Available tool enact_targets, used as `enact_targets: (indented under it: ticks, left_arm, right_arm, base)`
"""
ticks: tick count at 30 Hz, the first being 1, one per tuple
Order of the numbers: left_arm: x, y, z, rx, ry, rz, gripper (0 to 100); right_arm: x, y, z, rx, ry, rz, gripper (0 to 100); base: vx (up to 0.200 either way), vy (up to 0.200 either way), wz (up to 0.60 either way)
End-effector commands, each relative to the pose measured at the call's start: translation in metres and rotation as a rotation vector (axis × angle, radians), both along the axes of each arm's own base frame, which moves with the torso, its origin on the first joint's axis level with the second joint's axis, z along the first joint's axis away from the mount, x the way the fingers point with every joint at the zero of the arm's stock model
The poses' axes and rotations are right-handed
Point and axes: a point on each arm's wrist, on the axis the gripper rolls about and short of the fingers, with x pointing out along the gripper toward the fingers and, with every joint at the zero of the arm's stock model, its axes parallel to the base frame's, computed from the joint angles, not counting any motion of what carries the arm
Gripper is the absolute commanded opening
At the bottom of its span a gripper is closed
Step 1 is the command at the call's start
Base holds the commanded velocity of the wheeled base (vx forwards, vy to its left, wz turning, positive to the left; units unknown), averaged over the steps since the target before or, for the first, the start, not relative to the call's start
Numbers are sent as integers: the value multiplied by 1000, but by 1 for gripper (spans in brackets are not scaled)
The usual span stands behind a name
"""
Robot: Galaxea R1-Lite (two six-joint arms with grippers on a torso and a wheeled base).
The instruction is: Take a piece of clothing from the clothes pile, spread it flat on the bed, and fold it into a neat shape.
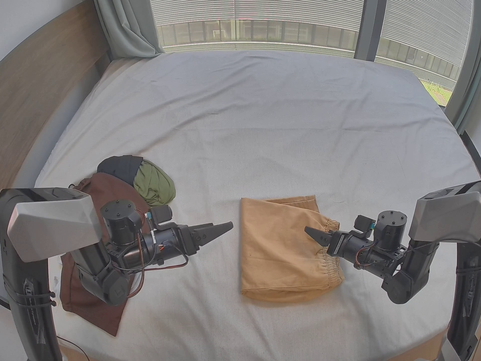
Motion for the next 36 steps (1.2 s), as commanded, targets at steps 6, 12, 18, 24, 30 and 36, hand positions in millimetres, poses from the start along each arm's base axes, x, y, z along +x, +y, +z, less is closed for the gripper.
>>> enact_targets:
  ticks: [6, 12, 18, 24, 30, 36]
  left_arm:
    - [-12, 24, 2, 53, -29, 10, 100]
    - [-16, 26, 11, 48, -44, 14, 100]
    - [-19, 28, 14, 51, -54, 24, 100]
    - [-26, 46, 15, 212, -254, 32, 100]
    - [-27, 54, 14, 331, -460, -31, 100]
    - [-24, 58, 18, 371, -587, -81, 100]
  right_arm:
    - [7, 0, -30, -26, 61, -23, 100]
    - [7, -2, -27, -24, 56, -26, 100]
    - [1, 0, -13, -16, 34, -17, 100]
    - [-21, 2, 19, -1, -10, 20, 100]
    - [-40, -5, 15, -28, 47, 57, 100]
    - [-54, -9, 14, -40, 85, 94, 100]
  base:
    - [0, 0, 0]
    - [0, 0, 0]
    - [0, 0, 0]
    - [0, 0, 0]
    - [0, 0, 0]
    - [0, 0, 0]
